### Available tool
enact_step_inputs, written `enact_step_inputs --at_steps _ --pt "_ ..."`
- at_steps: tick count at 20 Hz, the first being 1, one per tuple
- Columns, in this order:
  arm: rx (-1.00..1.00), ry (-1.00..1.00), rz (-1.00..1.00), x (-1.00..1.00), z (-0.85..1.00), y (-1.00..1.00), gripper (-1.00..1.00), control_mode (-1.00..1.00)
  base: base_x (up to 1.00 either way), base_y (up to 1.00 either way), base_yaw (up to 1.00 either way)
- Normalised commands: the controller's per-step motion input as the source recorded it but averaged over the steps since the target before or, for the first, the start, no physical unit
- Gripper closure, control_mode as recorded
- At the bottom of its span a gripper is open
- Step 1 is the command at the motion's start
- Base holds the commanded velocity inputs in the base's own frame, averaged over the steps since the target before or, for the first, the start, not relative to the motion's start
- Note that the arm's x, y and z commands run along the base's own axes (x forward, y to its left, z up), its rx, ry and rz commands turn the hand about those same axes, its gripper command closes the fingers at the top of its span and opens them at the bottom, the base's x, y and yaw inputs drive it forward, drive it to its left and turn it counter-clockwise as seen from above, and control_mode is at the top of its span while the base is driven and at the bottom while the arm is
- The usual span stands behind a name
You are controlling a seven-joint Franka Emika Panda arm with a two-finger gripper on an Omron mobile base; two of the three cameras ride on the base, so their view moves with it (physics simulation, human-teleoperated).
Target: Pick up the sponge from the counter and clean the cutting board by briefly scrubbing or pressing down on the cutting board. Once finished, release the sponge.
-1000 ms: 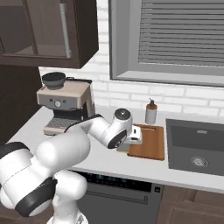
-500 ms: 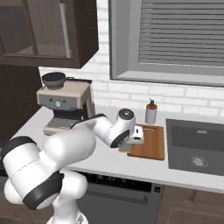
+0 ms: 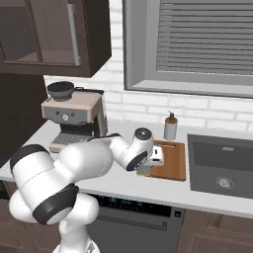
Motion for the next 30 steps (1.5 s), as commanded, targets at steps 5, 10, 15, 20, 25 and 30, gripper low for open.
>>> enact_step_inputs --at_steps 5,10,15,20,25,30 --pt "0.00 0.00 0.00 0.01 -0.05 -0.30 1.00 -1.00 0.00 0.00 0.00" --pt "0.00 0.00 0.00 0.32 -0.04 -0.26 1.00 -1.00 0.00 0.00 0.00" --pt "0.02 -0.01 0.00 0.24 -0.03 -0.01 1.00 -1.00 0.00 0.00 0.00" --pt "0.03 -0.08 0.00 0.14 -0.01 0.00 1.00 -1.00 0.00 0.00 0.00" --pt "0.04 -0.11 0.00 0.18 0.00 0.00 1.00 -1.00 0.00 0.00 0.00" --pt "0.00 -0.06 0.00 0.37 0.00 0.02 1.00 -1.00 0.00 0.00 0.00"
